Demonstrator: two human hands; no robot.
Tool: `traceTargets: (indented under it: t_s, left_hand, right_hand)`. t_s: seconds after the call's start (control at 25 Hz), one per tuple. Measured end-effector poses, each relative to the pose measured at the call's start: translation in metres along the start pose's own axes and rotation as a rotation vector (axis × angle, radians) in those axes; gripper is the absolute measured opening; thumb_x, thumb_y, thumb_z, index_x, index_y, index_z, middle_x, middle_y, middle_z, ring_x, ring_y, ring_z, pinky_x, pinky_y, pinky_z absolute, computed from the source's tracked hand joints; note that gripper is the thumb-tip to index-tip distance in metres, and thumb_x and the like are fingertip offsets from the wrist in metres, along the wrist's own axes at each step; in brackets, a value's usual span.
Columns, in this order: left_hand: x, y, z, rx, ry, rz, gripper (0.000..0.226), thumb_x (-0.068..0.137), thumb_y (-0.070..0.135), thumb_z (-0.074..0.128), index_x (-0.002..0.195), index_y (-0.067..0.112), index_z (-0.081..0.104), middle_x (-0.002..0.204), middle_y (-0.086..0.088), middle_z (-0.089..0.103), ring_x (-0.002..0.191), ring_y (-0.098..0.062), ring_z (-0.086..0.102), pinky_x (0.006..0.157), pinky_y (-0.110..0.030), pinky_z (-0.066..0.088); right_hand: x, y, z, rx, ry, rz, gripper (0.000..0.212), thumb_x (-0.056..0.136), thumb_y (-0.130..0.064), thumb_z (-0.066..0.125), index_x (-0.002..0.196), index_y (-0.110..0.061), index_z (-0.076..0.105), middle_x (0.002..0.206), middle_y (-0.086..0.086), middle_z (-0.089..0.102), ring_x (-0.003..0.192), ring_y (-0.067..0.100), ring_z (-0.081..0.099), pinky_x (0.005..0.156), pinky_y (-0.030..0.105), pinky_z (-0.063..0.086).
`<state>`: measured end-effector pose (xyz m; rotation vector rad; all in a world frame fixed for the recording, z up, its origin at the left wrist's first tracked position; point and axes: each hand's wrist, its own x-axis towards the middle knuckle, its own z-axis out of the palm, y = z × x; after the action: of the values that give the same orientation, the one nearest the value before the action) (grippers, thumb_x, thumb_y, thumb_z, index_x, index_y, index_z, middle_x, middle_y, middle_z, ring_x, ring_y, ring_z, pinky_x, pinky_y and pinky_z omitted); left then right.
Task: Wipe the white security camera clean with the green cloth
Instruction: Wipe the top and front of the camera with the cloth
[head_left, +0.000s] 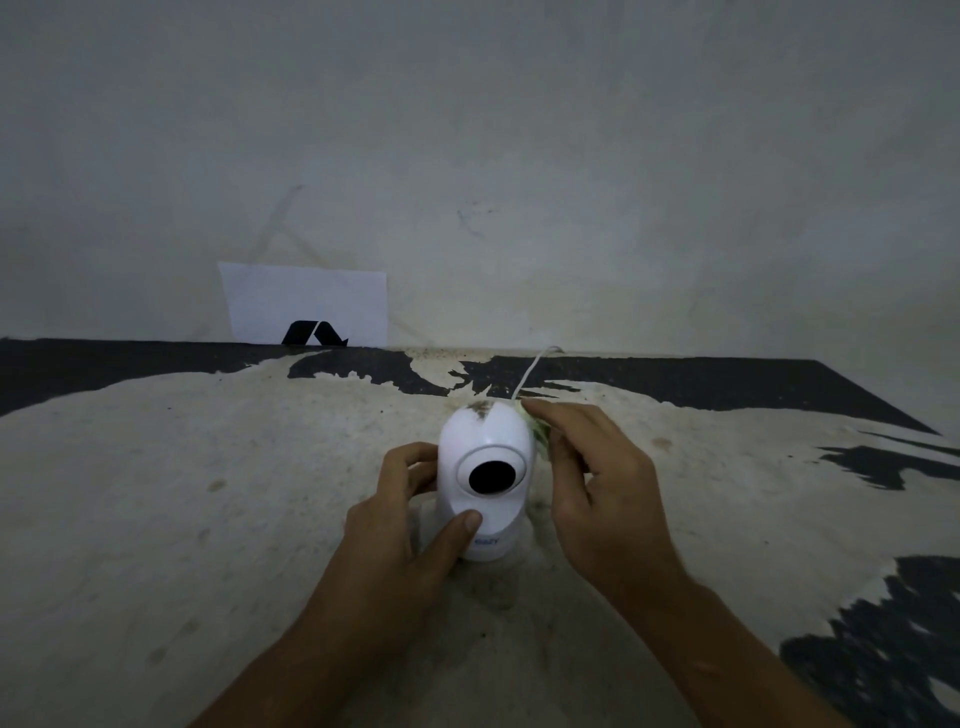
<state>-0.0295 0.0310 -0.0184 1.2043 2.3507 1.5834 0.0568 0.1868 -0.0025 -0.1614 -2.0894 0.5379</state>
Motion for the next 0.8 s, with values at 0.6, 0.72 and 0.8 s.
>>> traceTargets:
  t_s: [0.6, 0.72, 0.8]
  left_hand:
    - [-0.002, 0.003, 0.000, -0.001, 0.000, -0.007, 0.053, 0.078, 0.038, 0.063, 0.118, 0.042, 0.029, 0.106, 0.039, 0.039, 0.094, 0.018, 0.041, 0.070, 0.001, 0.031]
    - [-0.002, 0.002, -0.001, -0.005, -0.010, 0.010, 0.053, 0.077, 0.039, 0.063, 0.118, 0.042, 0.030, 0.106, 0.040, 0.040, 0.091, 0.028, 0.039, 0.066, 0.005, 0.034]
    - [-0.002, 0.001, -0.001, -0.019, -0.002, -0.002, 0.055, 0.077, 0.037, 0.064, 0.121, 0.039, 0.032, 0.113, 0.031, 0.045, 0.102, 0.016, 0.043, 0.069, 0.002, 0.032]
  right_hand:
    - [-0.002, -0.017, -0.013, 0.029, -0.024, -0.191, 0.018, 0.076, -0.004, 0.072, 0.093, -0.001, 0.069, 0.088, 0.009, 0.060, 0.076, 0.010, 0.055, 0.071, 0.009, 0.042]
    - [-0.001, -0.012, -0.015, 0.026, -0.084, -0.208, 0.015, 0.073, -0.005, 0.072, 0.087, -0.002, 0.071, 0.089, 0.009, 0.057, 0.076, 0.011, 0.054, 0.068, 0.010, 0.042]
    - [-0.003, -0.005, -0.019, -0.013, -0.145, -0.211, 0.008, 0.070, -0.004, 0.072, 0.077, -0.004, 0.068, 0.083, 0.008, 0.055, 0.068, 0.013, 0.050, 0.058, 0.016, 0.042]
